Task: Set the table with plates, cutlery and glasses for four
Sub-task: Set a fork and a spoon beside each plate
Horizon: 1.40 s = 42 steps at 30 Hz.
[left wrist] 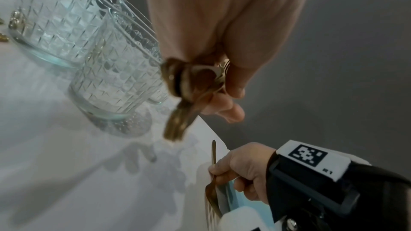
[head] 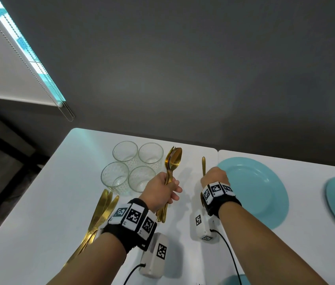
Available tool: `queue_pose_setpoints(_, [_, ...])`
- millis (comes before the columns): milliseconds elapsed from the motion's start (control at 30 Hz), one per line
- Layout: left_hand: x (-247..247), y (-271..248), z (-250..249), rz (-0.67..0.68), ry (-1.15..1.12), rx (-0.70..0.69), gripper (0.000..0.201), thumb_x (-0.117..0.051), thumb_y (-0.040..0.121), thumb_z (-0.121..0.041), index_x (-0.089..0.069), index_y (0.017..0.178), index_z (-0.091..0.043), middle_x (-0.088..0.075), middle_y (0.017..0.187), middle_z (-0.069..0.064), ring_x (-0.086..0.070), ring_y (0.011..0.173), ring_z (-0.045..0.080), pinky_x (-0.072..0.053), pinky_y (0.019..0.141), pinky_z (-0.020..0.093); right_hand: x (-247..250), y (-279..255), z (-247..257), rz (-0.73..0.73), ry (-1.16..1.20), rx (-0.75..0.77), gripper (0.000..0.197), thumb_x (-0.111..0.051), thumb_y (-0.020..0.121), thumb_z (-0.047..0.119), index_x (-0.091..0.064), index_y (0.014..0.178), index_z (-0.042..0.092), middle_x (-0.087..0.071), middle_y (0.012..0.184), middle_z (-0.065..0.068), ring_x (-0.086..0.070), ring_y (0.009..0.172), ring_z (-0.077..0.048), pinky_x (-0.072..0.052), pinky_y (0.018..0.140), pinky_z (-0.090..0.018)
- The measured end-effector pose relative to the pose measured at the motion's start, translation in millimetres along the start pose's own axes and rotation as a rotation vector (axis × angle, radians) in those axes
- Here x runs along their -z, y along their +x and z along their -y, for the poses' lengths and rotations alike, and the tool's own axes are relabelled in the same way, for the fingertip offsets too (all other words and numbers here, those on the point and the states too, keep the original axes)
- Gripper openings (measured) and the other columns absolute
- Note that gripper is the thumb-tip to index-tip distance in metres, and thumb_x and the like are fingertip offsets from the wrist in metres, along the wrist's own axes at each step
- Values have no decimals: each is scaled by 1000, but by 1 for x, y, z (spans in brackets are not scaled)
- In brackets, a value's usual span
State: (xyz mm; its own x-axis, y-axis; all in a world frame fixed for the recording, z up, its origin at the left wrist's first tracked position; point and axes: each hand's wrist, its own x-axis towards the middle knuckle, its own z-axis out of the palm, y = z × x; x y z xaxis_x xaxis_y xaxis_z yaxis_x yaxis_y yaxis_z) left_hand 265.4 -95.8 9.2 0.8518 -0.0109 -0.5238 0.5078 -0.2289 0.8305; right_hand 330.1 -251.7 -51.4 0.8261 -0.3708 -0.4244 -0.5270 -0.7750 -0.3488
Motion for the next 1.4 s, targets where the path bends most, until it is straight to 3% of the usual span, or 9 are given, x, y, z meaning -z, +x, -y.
queue_pose_setpoints(133, [0, -3, -1, 13, -127, 53, 8, -40, 98, -13, -47, 93, -13, -64, 79, 7, -56, 56, 16, -42, 48, 22, 0, -4, -4, -15, -25, 21, 12, -51, 90, 7, -54, 79, 8, -64, 88, -13, -54, 70, -23, -43, 61, -25])
queue_pose_setpoints(267, [2, -8, -2, 5, -205, 58, 10, -38, 96, -5, -46, 95, -10, -63, 78, 9, -56, 55, 17, -42, 44, 20, 10, -15, 0, -3, -47, 58, 14, -53, 90, 11, -65, 93, 4, -68, 99, -13, -55, 73, -24, -43, 61, -26])
queue_pose_setpoints(400, [3, -20, 0, 11, -190, 30, 10, -39, 98, -8, -47, 92, -11, -62, 78, 6, -57, 56, 15, -42, 46, 19, 32, -40, 9, -23, -43, 276, 22, -58, 88, 24, -69, 105, 14, -68, 109, -3, -62, 101, -23, -50, 79, -28])
queue_pose_setpoints(500, [3, -32, 1, 24, -140, -2, 19, -39, 98, -6, -49, 83, -11, -63, 76, 5, -54, 53, 12, -41, 47, 19, 48, -74, 10, -33, 51, 490, 21, -61, 87, 28, -70, 105, 22, -70, 106, 2, -62, 101, -17, -51, 91, -31])
queue_pose_setpoints(700, [-6, -64, 0, 165, -107, -44, 24, -42, 97, -4, -57, 79, -8, -63, 72, 6, -53, 48, 8, -39, 43, 16, 62, -142, -6, 9, -127, 762, 22, -58, 89, 24, -73, 105, 25, -71, 109, 2, -63, 101, -19, -50, 91, -32])
queue_pose_setpoints(833, [-19, -86, 4, 297, -70, -62, 30, -37, 98, -3, -57, 76, -6, -60, 70, 7, -56, 43, 6, -38, 43, 16, 68, -174, -32, -32, -238, 789, 20, -54, 90, 23, -73, 99, 23, -71, 98, 1, -62, 93, -20, -46, 75, -26])
queue_pose_setpoints(1067, [-67, -112, 17, 538, 67, -77, 31, -31, 100, -2, -59, 86, -4, -61, 78, 11, -61, 46, 5, -41, 42, 14, 83, -201, -91, 0, -330, 663, 23, -53, 90, 28, -70, 105, 25, -70, 105, -1, -61, 100, -21, -44, 79, -28])
queue_pose_setpoints(1233, [-101, -116, 10, 573, 127, -94, 31, -31, 97, 2, -59, 84, -3, -61, 78, 12, -59, 44, 4, -41, 41, 16, 100, -189, -126, 50, -388, 687, 20, -53, 88, 24, -71, 92, 19, -68, 95, -3, -60, 93, -21, -39, 68, -27])
queue_pose_setpoints(1400, [-141, -109, -5, 572, 180, -82, 22, -41, 96, -1, -59, 85, -8, -62, 78, 8, -56, 43, 0, -39, 40, 14, 125, -159, -153, 113, -431, 715, 20, -51, 89, 24, -70, 93, 21, -62, 94, -4, -57, 96, -20, -45, 75, -32])
